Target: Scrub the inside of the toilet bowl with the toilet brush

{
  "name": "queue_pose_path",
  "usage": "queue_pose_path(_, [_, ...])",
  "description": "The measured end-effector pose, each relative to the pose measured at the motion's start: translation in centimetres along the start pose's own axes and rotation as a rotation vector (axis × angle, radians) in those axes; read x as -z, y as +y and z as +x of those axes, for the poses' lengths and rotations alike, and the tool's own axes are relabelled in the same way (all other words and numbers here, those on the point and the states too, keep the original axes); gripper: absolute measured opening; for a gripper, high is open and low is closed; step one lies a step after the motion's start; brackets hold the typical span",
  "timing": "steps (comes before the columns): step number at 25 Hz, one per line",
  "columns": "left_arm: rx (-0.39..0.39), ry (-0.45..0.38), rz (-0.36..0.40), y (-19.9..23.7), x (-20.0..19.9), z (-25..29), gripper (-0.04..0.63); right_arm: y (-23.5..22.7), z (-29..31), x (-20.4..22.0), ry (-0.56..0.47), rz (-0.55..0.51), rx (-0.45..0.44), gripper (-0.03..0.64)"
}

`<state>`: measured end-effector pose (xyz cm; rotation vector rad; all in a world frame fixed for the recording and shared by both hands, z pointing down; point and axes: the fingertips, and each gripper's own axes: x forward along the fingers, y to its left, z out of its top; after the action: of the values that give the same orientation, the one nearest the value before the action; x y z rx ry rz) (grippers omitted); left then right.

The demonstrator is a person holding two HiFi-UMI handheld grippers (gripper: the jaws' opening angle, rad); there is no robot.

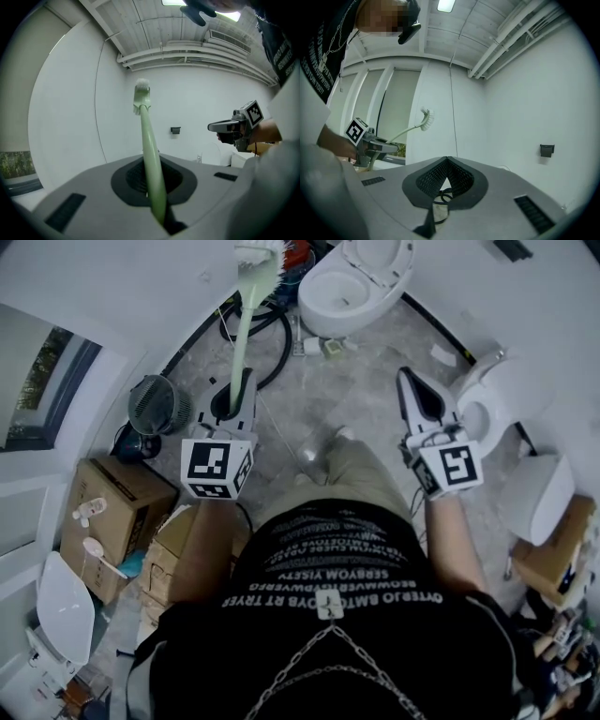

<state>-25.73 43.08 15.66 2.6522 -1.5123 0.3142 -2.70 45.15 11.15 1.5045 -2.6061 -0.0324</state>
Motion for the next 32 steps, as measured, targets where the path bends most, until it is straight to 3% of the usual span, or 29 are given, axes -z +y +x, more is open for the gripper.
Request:
queue_pose_path(7, [-0.087, -0.016, -0.002, 0.9, 0.3, 0.2, 0.002, -1.1, 0.6, 0.8, -0.025, 0.003, -0.012, 0.002])
queue_pose_path(19, [-0.015, 0.036, 0.023, -0.4, 0.1, 3.7, 0.002, -3.7, 2.9, 2.4, 0.024, 0.038, -0.027, 0.002])
queue_pose_path(32, [-0.018, 0.080, 0.006, 0.7, -0.3, 8.5, 0.002, -8.1, 6.6, 3.6, 0.067, 0.032, -0.027, 0.002])
